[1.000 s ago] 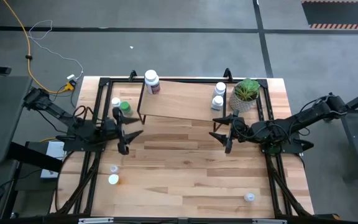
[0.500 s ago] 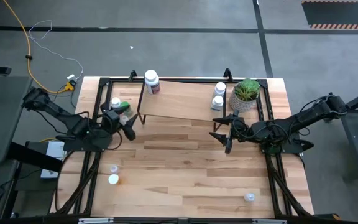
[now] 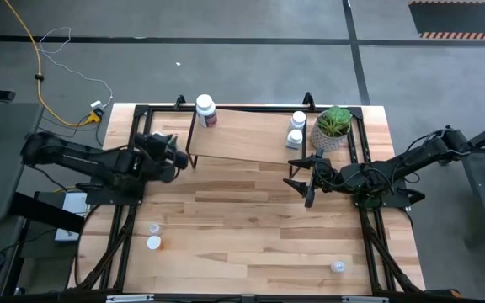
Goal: Pick and place medicine bottles onto shelf by color
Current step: Adjust the shelf on the table
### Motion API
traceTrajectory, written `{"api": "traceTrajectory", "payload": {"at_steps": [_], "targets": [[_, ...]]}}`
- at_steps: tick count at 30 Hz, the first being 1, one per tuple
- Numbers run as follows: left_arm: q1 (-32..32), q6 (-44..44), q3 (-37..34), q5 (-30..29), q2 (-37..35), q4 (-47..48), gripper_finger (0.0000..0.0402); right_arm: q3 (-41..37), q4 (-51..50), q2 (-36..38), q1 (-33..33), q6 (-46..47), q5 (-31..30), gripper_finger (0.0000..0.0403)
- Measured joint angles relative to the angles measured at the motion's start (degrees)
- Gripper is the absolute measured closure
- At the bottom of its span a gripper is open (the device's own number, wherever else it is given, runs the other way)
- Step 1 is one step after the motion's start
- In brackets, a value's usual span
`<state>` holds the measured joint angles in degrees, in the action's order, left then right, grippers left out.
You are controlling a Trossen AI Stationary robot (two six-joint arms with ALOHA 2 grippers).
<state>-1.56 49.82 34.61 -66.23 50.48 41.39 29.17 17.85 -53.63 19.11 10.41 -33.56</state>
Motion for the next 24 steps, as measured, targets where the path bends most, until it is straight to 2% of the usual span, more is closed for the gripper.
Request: {"api": "traceTrajectory", "payload": {"at_steps": [2, 4, 8, 18, 24], "targets": [[1.63, -0.34, 0.00, 2.24, 0.00, -0.09, 0.0377, 0.00, 0.00, 0.00, 0.00, 0.00, 0.00, 0.0109], [2.82, -0.72, 0.00, 4.88, 0.10, -0.20, 0.0393, 0.00, -0.02, 0.00, 0.00, -0.03, 0.00, 0.0109], [4.18, -0.88, 0.00, 9.60, 1.62, -0.45, 0.0397, 0.00, -0.02, 0.00, 0.00, -0.22, 0.00, 0.0109], [4.55, -0.50, 0.00, 16.53, 5.41, -3.63, 0.0401, 0.00, -0.01, 0.00, 0.00, 0.01, 2.16, 0.0109], [4.57, -3.73, 0.00, 16.89, 7.02, -10.48, 0.0401, 0.00, 0.00, 0.00, 0.00, 0.00, 2.25, 0.0109]]}}
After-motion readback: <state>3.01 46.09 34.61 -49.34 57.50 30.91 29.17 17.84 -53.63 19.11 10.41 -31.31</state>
